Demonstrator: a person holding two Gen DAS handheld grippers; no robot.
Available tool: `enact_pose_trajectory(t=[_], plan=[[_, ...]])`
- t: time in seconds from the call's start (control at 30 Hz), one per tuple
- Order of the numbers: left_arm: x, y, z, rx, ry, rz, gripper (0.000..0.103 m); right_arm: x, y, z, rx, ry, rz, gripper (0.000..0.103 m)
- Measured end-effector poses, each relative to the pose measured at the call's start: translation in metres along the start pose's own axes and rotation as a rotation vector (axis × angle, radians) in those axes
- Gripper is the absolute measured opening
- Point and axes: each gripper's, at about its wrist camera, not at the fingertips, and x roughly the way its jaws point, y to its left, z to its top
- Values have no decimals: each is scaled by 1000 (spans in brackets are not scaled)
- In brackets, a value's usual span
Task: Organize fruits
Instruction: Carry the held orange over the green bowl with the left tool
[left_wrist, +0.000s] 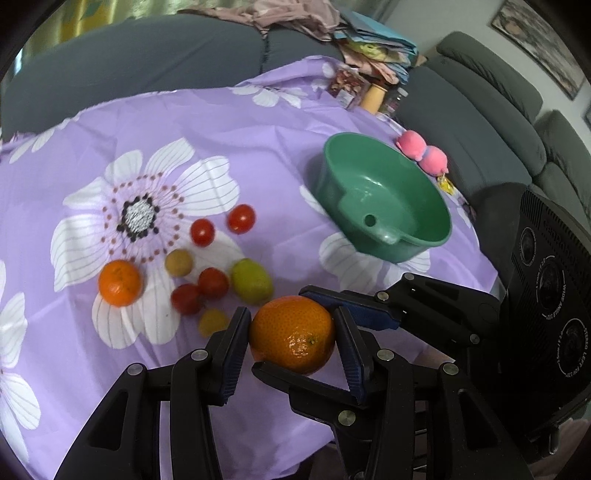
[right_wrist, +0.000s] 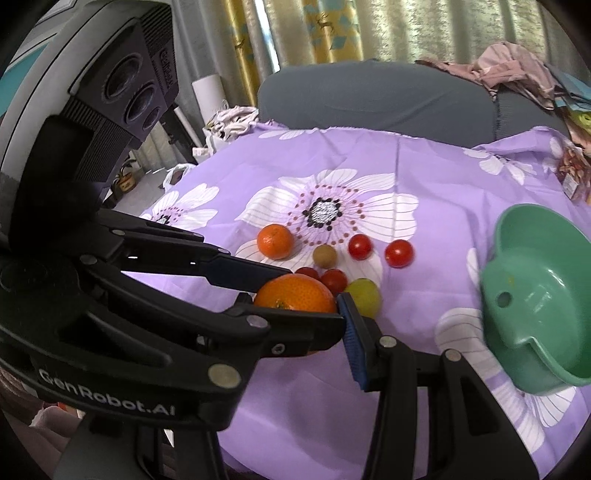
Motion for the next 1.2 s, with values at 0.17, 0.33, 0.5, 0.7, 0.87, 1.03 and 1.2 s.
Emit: enact_pose_trajectory(t=[0.17,0.33,0.5,0.7,0.87,1.03,1.2], plan=[[2,-14,7,34,0,-1,47,-10,-9,-1,18,-26,-18,47],[4,-27,15,67,0,1,47,-18,-20,-2,39,-54,-32,47],[6,-41,23,105,1,5,47,-26,-32,-2,59,-84,-49,47],[11,-60,33,145,1,11,47,-35,-44,-3,80,-115,-68,47],[15,-75,45,181,0,12,47,-43,-55,-2,96,-143,-88,47],[20,-91,54,211,-2,11,47,-53,-71,-2,115,-171,-106,47],[30,-106,67,243,2,2,47,-62,-89,-3,140,-192,-131,47]])
